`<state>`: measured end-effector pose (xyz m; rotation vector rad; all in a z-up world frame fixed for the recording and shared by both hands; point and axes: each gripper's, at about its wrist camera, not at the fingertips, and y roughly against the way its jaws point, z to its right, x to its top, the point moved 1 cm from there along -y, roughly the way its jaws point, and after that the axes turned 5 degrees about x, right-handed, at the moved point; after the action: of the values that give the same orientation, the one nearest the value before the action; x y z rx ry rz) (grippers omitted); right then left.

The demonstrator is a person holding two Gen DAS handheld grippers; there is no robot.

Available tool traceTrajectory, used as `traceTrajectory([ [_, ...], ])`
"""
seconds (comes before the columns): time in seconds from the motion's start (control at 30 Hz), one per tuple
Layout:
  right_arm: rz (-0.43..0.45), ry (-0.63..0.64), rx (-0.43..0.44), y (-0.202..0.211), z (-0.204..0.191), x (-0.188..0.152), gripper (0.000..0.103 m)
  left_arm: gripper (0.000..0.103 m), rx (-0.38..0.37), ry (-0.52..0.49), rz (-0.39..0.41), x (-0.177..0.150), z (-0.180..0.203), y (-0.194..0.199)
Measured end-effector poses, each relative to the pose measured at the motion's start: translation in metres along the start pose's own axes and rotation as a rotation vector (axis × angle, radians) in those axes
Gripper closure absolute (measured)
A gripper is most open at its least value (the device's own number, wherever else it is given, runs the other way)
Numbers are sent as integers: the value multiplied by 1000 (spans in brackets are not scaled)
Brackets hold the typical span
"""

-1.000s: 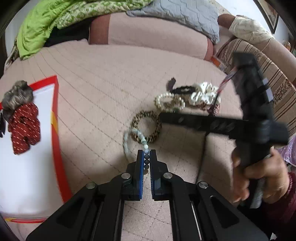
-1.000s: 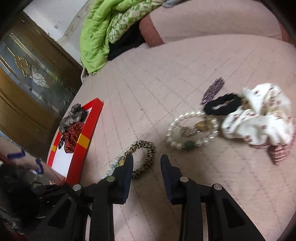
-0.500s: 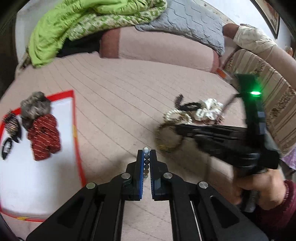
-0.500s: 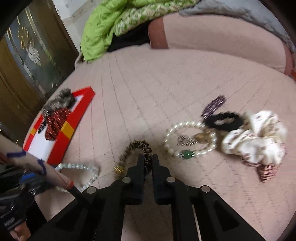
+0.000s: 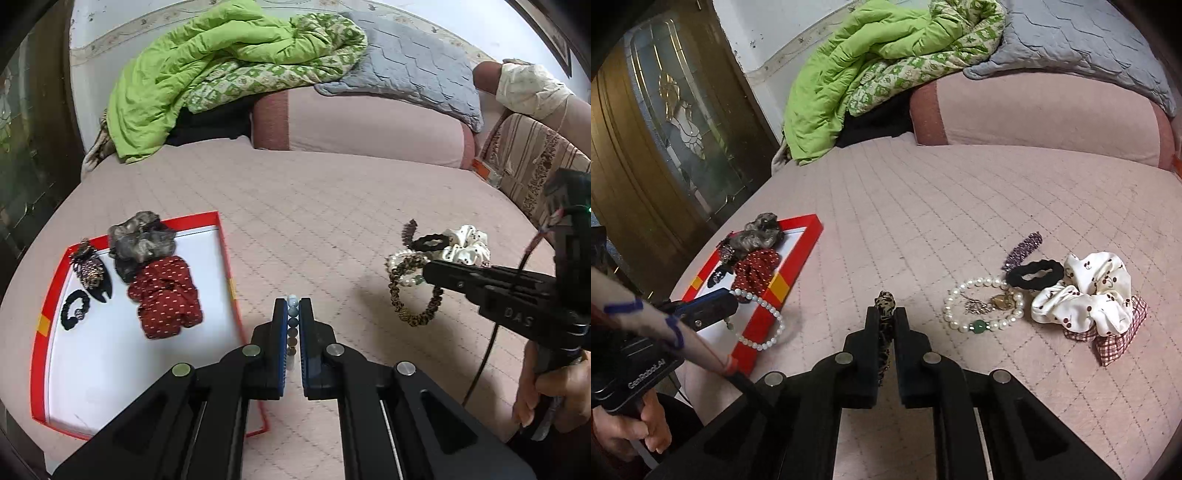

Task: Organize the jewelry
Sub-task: 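Carry the bead bracelet toward the tray with the left gripper while the right carries the leopard bracelet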

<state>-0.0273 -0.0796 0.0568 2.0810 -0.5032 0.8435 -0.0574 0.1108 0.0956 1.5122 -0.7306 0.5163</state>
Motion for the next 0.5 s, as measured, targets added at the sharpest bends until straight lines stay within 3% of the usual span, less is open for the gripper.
traceTrajectory([
  [0.5,-15,32,43,-7,-42,-4,95,97,34,32,19,-7,-31,8],
])
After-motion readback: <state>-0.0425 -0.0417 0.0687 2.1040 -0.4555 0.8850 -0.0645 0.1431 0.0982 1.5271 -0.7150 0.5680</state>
